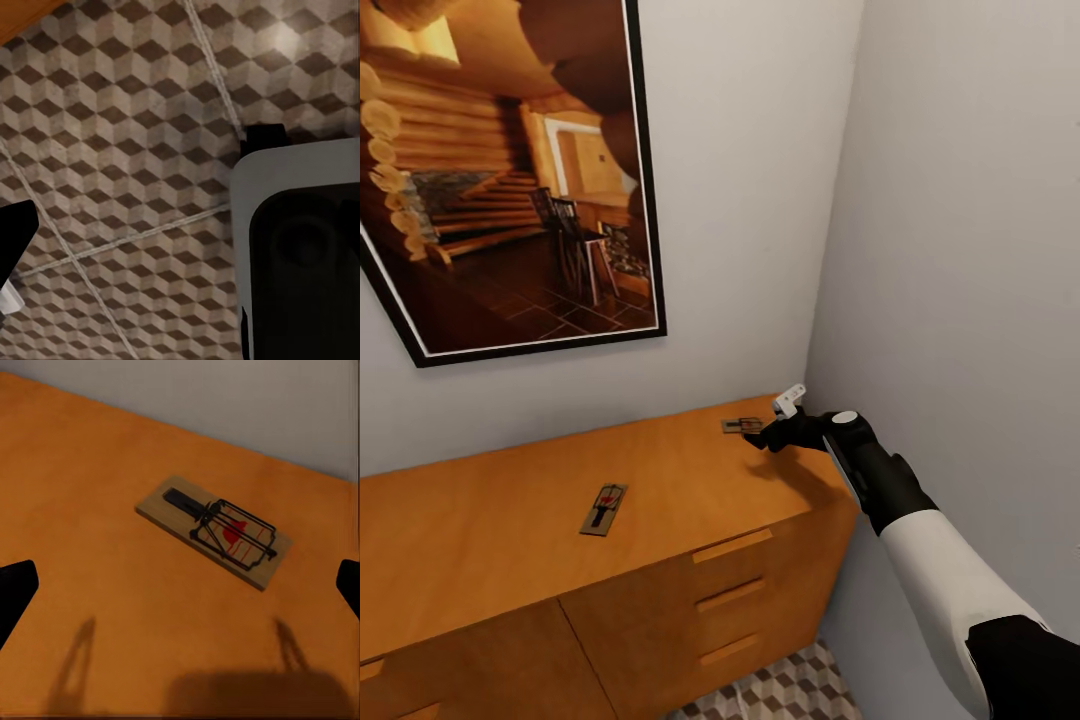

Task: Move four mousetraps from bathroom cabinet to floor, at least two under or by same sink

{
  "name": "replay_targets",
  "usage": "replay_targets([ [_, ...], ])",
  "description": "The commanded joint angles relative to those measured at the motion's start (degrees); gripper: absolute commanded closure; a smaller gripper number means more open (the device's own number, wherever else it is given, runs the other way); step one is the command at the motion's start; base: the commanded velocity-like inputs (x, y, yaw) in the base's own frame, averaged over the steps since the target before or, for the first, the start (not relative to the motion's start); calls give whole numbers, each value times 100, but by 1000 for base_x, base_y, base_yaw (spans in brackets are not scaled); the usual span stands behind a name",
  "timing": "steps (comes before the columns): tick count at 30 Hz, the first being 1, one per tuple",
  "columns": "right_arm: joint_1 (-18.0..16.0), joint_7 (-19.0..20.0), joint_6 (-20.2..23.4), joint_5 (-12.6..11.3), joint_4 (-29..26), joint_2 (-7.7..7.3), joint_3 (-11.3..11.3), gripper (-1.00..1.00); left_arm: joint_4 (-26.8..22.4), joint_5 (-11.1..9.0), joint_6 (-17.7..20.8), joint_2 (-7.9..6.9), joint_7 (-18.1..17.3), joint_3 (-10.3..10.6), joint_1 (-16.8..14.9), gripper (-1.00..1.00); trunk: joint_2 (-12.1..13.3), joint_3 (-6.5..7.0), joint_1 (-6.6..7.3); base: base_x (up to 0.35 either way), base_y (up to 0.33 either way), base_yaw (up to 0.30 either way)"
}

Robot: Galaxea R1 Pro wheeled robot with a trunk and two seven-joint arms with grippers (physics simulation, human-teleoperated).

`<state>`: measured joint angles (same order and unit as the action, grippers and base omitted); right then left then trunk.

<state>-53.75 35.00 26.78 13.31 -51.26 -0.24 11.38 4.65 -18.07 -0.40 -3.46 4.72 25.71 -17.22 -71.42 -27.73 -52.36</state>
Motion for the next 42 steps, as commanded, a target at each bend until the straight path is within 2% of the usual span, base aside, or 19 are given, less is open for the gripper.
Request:
replay_targets([
  [1,-3,33,11,55,-11,-3,4,-100,9,-48,-4,3,4,48,-4,-100,-3,-6,0,0,-41,0],
  [18,-4,33,11,52,-8,-3,4,-100,9,-48,-4,3,3,48,0,-100,-3,-6,0,7,-7,0],
  [32,-4,33,11,56,-7,-3,4,-100,9,-48,-2,3,8,50,6,-100,-3,-6,0,128,0,0],
  [42,-4,33,11,56,-6,-3,4,-100,16,-48,5,33,20,48,264,-100,-3,-6,0,14,0,0],
])
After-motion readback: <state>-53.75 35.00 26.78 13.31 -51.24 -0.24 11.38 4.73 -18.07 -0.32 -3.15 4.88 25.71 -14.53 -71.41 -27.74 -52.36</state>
